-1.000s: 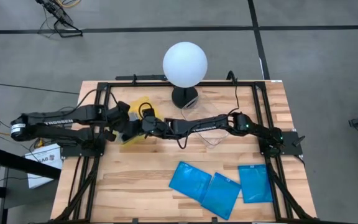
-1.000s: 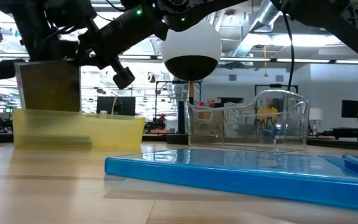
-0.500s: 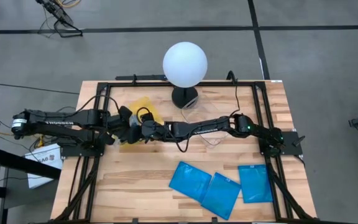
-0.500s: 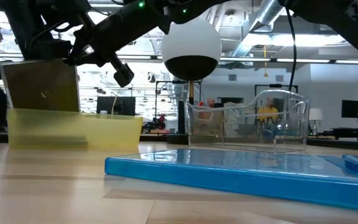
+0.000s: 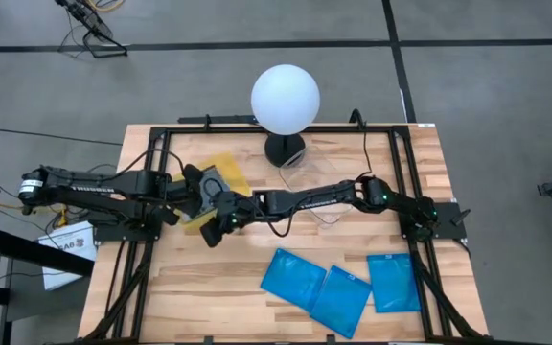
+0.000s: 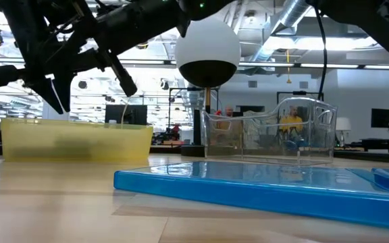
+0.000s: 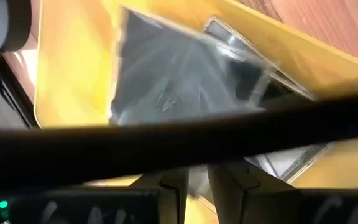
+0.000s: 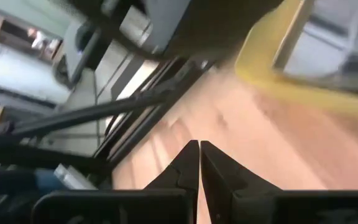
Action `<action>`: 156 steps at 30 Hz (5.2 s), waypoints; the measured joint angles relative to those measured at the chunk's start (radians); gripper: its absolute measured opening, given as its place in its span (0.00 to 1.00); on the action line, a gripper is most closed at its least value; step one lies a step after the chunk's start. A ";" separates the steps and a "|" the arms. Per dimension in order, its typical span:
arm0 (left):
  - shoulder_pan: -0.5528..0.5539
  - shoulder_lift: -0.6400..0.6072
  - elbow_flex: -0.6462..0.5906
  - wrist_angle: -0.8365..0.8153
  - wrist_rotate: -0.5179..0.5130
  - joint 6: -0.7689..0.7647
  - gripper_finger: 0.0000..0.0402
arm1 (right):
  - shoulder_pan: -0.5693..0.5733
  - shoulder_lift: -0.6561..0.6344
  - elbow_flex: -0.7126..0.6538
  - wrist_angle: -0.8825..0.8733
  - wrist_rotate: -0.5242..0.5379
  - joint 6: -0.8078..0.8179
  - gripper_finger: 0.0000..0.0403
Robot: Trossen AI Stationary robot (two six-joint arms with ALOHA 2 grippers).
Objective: Pick & place jewel cases by type
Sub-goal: Put the black CD case into the yellow bin
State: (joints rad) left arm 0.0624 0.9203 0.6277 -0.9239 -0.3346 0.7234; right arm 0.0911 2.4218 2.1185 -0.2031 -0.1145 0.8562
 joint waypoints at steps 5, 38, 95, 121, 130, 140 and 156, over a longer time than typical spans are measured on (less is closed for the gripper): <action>0.000 0.000 0.000 -0.001 -0.021 -0.021 0.12 | -0.007 0.000 -0.001 -0.018 -0.079 -0.025 0.02; 0.109 0.015 0.212 0.119 -0.204 -0.776 0.12 | -0.059 -0.087 -0.003 -0.538 0.062 -0.732 0.02; 0.206 0.235 -0.111 0.328 0.124 -2.170 0.52 | -0.004 -0.783 -0.985 -0.269 0.119 -0.856 0.02; 0.254 0.375 -0.083 0.605 0.170 -2.162 0.51 | 0.000 -0.782 -0.985 -0.206 0.116 -0.874 0.02; 0.262 0.367 -0.053 0.601 0.143 -2.140 0.25 | 0.000 -0.782 -0.985 -0.200 0.116 -0.874 0.02; 0.263 0.360 -0.049 0.611 0.149 -2.143 0.08 | -0.002 -0.782 -0.985 -0.191 0.116 -0.880 0.02; 0.250 0.139 -0.052 0.409 0.146 -2.179 0.09 | -0.004 -0.782 -0.985 -0.175 0.116 -0.882 0.02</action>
State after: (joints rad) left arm 0.3123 1.0589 0.5755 -0.5145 -0.1887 -1.4555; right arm 0.0873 1.6398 1.1336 -0.3781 0.0013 -0.0257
